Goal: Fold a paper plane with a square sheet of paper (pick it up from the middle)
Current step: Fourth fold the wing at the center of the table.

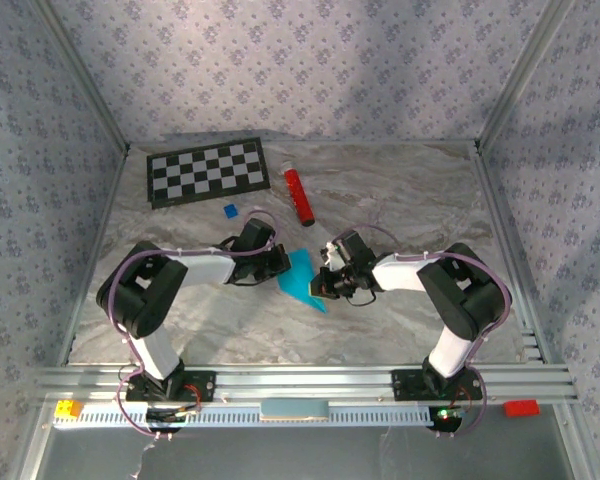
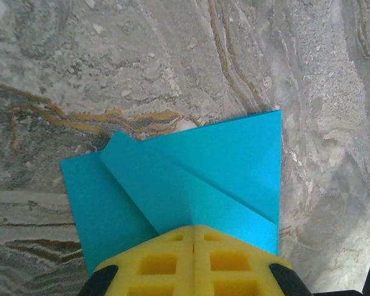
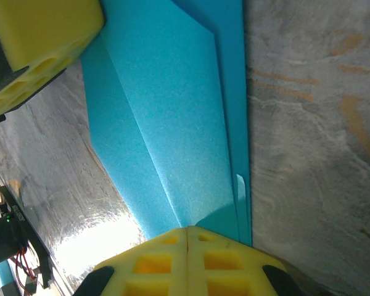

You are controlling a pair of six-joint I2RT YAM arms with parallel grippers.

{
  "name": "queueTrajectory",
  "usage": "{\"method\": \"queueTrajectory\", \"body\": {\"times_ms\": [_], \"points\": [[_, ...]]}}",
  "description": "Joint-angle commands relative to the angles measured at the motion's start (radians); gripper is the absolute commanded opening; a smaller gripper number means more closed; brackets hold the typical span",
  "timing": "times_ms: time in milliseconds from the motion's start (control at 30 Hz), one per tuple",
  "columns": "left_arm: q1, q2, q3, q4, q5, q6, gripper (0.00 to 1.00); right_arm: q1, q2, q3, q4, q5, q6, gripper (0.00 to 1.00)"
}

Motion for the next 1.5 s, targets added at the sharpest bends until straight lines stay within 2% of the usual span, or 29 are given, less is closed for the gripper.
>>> {"method": "queueTrajectory", "body": {"times_ms": [0,267,500,733,1067,1167,1467], "points": [[-0.010,-0.035,-0.003,0.052,0.009,-0.019,0.02,0.005,0.048,-0.030,-0.165,0.081,-0.008,0.00],[-0.037,0.023,0.032,0.080,0.051,-0.017,0.01,0.007,0.050,-0.024,-0.172,0.082,-0.009,0.00],[-0.038,0.083,0.012,0.028,-0.009,-0.040,0.00,0.007,0.016,-0.023,-0.157,0.064,-0.007,0.00],[-0.028,0.094,-0.015,0.019,-0.016,-0.029,0.00,0.025,-0.050,0.048,-0.118,-0.011,-0.015,0.00],[-0.028,0.092,-0.016,0.012,-0.016,-0.020,0.00,0.034,0.104,0.171,-0.156,0.013,-0.025,0.04],[-0.028,0.091,-0.020,0.009,-0.018,-0.018,0.00,0.026,0.113,0.151,-0.173,0.021,-0.065,0.04],[-0.027,0.097,-0.023,-0.007,-0.033,-0.012,0.00,0.020,-0.010,-0.046,-0.069,-0.020,-0.014,0.06]]}}
